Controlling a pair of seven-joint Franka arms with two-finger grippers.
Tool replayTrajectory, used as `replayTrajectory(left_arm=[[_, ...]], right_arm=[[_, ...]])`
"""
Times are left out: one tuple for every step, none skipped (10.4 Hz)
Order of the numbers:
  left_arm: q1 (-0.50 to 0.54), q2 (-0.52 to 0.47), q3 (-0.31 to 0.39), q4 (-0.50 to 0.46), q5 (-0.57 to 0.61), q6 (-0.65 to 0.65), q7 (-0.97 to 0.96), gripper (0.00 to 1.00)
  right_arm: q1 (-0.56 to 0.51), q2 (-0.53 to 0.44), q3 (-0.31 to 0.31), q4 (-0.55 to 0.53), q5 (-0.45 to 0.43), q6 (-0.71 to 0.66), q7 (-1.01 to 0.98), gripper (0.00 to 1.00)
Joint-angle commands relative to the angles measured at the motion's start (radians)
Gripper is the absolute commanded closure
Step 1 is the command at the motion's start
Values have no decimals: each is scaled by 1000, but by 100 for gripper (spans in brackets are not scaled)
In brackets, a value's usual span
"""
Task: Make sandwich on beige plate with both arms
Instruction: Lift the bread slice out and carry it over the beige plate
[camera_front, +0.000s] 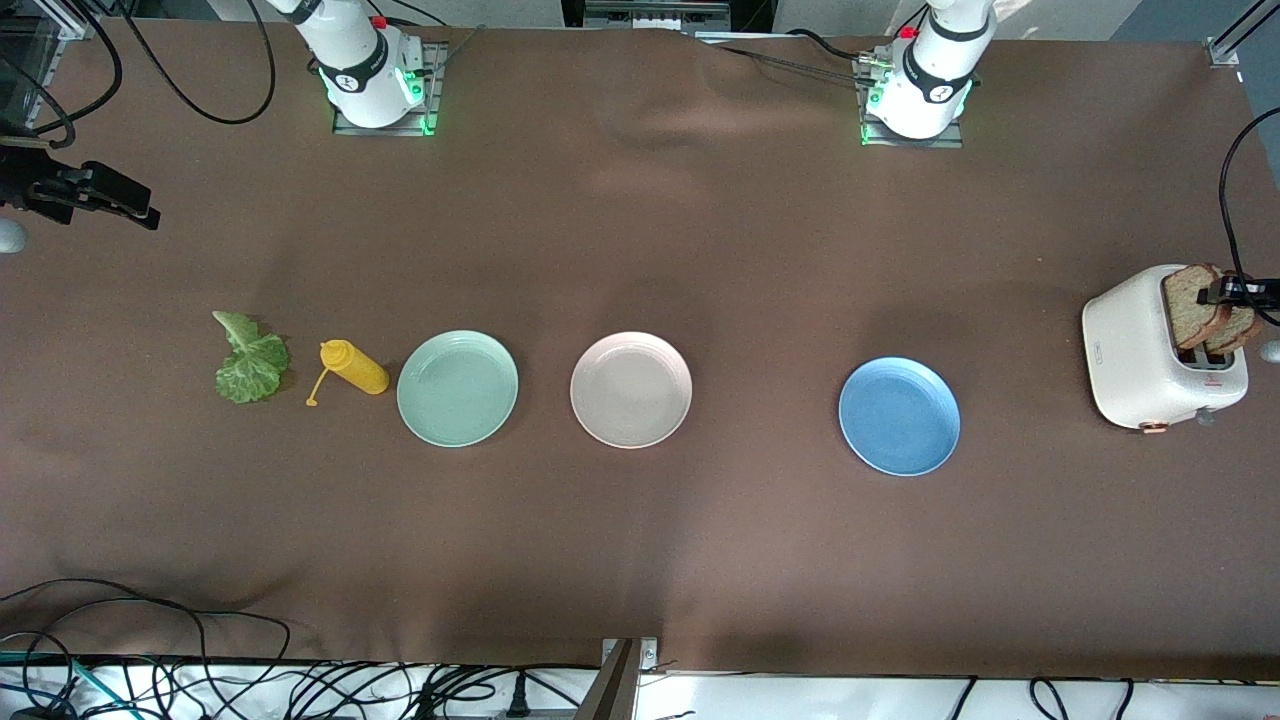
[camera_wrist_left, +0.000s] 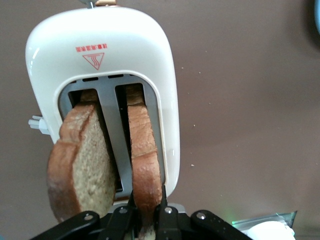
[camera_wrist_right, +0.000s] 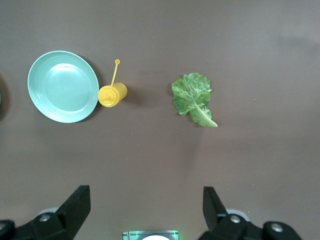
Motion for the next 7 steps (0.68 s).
replayTrajectory(left_arm=[[-3,-3,-3,139,-59,-160,32,100],[-14,-3,-6,186,-92,-230,25,100],[-43,-3,-4,204,-130,-270,-6,100],[-52,-4,-9,210,-190,-287,-68,100],[-71,-6,-11,211,-266,-307,-127,100],[-113,-6,-8,209,-328,-313,-196,100],[-152,-4,-14,203,-410,-310,-277,100]], right_arm=[[-1,-9,2,-2,7,2,-8,0],[-1,-10,2,-2,7,1,-8,0],[-1,-10,2,-2,7,1,-8,0],[-1,-10,2,-2,7,1,-8,0],[-1,-10,2,-2,7,2,-8,0],[-1,-10,1,-2,7,2,-10,0],[-1,-10,1,-2,7,2,-8,0]])
